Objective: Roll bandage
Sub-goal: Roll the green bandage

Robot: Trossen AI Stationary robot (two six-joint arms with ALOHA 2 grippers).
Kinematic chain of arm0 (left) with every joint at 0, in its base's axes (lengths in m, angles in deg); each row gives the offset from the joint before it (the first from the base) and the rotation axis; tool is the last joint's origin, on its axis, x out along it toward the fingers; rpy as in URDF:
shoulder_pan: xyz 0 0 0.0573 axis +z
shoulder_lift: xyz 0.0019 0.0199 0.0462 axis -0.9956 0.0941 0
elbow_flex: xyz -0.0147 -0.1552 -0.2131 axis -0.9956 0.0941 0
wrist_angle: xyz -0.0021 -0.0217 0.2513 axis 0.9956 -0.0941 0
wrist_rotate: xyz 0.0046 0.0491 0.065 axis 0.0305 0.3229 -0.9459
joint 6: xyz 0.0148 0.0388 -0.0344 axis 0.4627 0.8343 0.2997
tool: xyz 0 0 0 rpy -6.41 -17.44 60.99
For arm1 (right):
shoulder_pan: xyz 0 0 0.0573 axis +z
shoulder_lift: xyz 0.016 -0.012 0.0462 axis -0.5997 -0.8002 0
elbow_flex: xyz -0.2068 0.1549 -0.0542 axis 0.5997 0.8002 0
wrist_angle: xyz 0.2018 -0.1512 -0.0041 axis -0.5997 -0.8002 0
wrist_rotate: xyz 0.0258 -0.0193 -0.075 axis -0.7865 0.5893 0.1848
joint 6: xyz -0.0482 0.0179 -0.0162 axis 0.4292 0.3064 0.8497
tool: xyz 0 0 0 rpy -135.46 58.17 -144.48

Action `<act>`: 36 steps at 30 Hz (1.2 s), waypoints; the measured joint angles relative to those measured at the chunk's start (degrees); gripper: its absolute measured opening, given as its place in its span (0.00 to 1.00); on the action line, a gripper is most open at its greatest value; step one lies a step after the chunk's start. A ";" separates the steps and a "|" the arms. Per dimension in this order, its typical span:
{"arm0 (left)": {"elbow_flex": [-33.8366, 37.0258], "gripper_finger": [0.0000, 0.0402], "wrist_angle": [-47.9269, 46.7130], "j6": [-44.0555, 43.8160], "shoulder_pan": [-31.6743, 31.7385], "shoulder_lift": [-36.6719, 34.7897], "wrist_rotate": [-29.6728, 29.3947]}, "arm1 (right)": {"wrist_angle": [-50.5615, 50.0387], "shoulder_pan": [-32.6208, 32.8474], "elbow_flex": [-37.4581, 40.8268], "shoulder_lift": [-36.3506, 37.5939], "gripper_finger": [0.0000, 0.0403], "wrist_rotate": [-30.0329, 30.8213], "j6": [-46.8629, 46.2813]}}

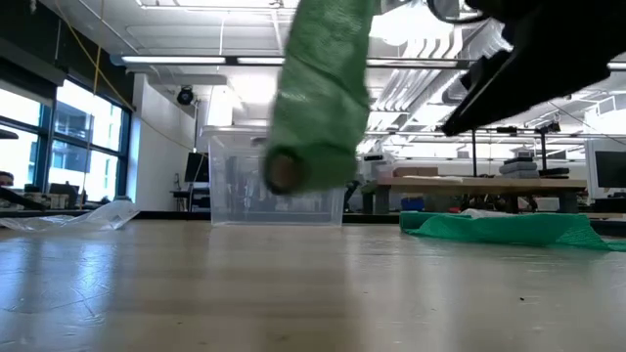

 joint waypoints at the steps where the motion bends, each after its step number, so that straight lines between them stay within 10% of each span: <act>1: 0.00 0.00 -0.02 0.02 -0.19 0.00 -0.03 | 0.84 -0.45 0.87 0.00 0.39 -0.05 -0.96; 36: 0.00 0.00 -5.28 2.55 2.21 0.00 15.12 | 11.40 -4.48 7.59 1.15 0.46 -6.96 6.26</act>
